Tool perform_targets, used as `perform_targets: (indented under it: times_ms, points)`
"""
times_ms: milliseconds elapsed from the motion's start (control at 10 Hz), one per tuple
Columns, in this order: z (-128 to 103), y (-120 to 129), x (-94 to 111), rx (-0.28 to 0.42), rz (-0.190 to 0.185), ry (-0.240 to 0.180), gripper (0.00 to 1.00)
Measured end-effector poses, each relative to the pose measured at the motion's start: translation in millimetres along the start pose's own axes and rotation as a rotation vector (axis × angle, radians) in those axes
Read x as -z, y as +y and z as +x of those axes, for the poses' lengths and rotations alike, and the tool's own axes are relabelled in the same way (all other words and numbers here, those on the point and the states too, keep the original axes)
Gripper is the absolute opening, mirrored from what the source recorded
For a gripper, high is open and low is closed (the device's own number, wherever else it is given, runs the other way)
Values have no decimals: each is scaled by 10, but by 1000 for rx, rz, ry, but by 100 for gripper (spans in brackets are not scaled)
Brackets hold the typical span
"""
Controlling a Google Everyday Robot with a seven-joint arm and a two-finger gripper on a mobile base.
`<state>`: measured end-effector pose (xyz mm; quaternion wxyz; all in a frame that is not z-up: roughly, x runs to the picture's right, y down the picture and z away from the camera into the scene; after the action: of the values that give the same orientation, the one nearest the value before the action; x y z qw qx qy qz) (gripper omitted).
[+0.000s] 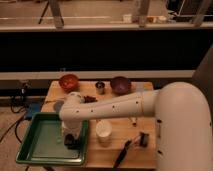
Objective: Wipe tray with eraser
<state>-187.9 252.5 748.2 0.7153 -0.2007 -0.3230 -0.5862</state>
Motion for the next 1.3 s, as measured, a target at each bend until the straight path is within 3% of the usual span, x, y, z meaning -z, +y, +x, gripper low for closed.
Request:
perform_targets:
  times_ms: [200, 400, 800, 1000, 1300]
  points:
    - [-152, -33, -27, 17, 13, -11, 0]
    - [-268, -223, -107, 57, 21, -32, 0]
    - [-400, -923, -407, 194, 40, -93, 0]
    - [-347, -1200, -481, 234, 54, -101, 0]
    - [32, -1395, -443, 242, 51, -68, 0]
